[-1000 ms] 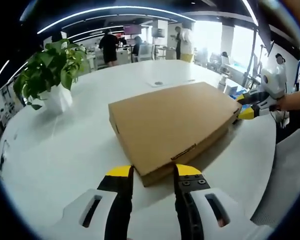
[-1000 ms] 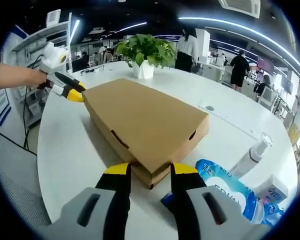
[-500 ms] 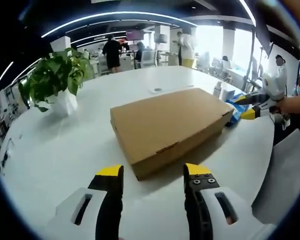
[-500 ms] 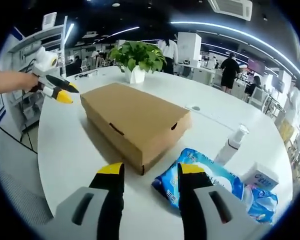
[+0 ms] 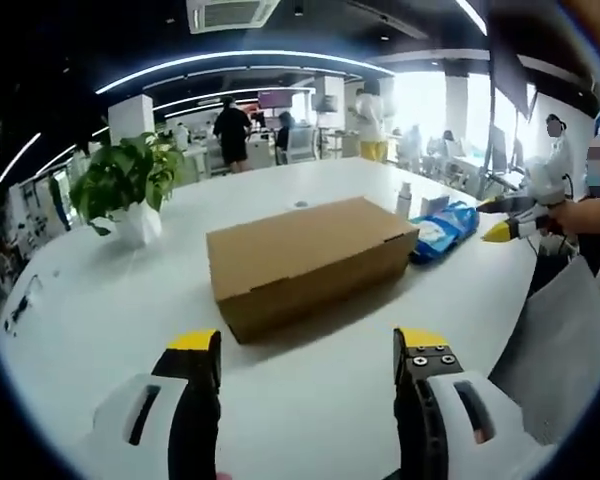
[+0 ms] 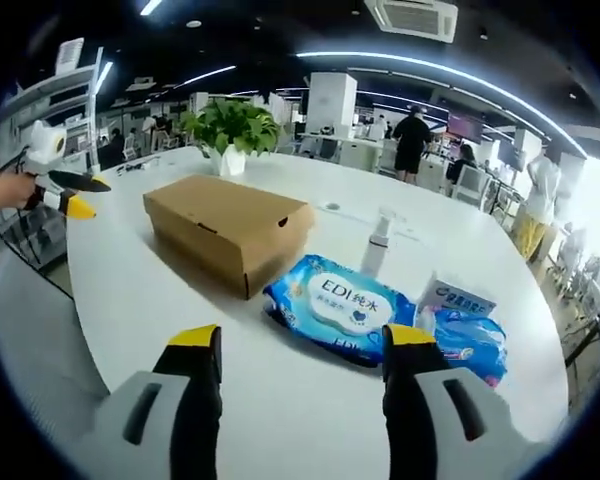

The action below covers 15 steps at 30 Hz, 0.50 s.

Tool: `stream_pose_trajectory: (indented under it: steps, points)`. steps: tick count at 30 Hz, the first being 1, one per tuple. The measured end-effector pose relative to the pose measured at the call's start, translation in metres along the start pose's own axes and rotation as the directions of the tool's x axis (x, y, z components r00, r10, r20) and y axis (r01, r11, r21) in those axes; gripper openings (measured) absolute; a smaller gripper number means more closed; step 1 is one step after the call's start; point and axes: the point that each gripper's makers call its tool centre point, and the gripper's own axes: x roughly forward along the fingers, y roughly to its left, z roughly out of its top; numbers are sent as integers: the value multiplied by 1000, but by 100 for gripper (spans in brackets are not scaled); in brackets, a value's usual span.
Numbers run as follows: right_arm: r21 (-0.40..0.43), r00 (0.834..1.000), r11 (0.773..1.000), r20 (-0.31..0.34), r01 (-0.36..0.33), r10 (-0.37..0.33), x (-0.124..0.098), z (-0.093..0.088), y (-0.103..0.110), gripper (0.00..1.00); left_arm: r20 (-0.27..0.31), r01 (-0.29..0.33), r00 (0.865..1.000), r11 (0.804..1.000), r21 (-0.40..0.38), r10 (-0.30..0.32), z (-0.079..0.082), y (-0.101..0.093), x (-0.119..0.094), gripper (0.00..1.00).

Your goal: Operate the shoe box by opening the lid, removing the specified soft item, and placing it in the target area until the item is outside and the box remains undamaged.

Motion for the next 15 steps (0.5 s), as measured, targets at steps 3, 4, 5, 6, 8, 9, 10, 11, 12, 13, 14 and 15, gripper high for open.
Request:
stream_pose_trajectory:
  steps: [3, 4, 5, 6, 8, 9, 10, 11, 12, 13, 14, 15]
  points:
    - [27, 1000, 999, 2, 19, -19, -16, -7, -3, 67, 9, -4, 1000, 1000, -1, 4, -4, -9, -8, 77]
    - [30, 1000, 999, 4, 22, -22, -22, -9, -3, 68, 16, -5, 1000, 1000, -4, 5, -4, -11, -11, 78]
    - [31, 1000, 999, 5, 27, -27, -27, -11, -2, 70, 27, -9, 1000, 1000, -16, 9, -5, -14, -14, 79]
    - [32, 999, 999, 6, 32, -33, -33, -13, -1, 71, 34, -12, 999, 999, -33, 13, -5, -16, -16, 81]
    - [32, 999, 999, 13, 40, -41, -43, -17, 1, 72, 45, -5, 999, 999, -44, 7, -6, -24, -19, 83]
    - [33, 999, 999, 13, 41, -42, -46, -18, 2, 73, 47, -4, 999, 999, -40, 6, -7, -26, -20, 84]
    - [32, 999, 999, 12, 44, -44, -51, -21, 4, 74, 47, -4, 999, 999, -42, 6, -9, -29, -22, 86]
    - [32, 999, 998, 13, 47, -48, -54, -23, 5, 76, 55, 0, 998, 999, -51, 3, -8, -31, -23, 87]
    - [34, 999, 998, 16, 47, -48, -56, -24, 7, 78, 72, 3, 997, 998, -68, 2, -7, -34, -25, 89]
    - [36, 999, 998, 20, 50, -51, -59, -25, 8, 80, 79, 0, 997, 997, -75, 6, -7, -35, -26, 90]
    - [38, 998, 998, 22, 54, -55, -61, -26, 9, 82, 83, 0, 997, 997, -76, 6, -8, -37, -27, 91]
    - [40, 998, 997, 27, 60, -61, -65, -28, 9, 83, 86, 0, 996, 997, -76, 6, -9, -39, -28, 93]
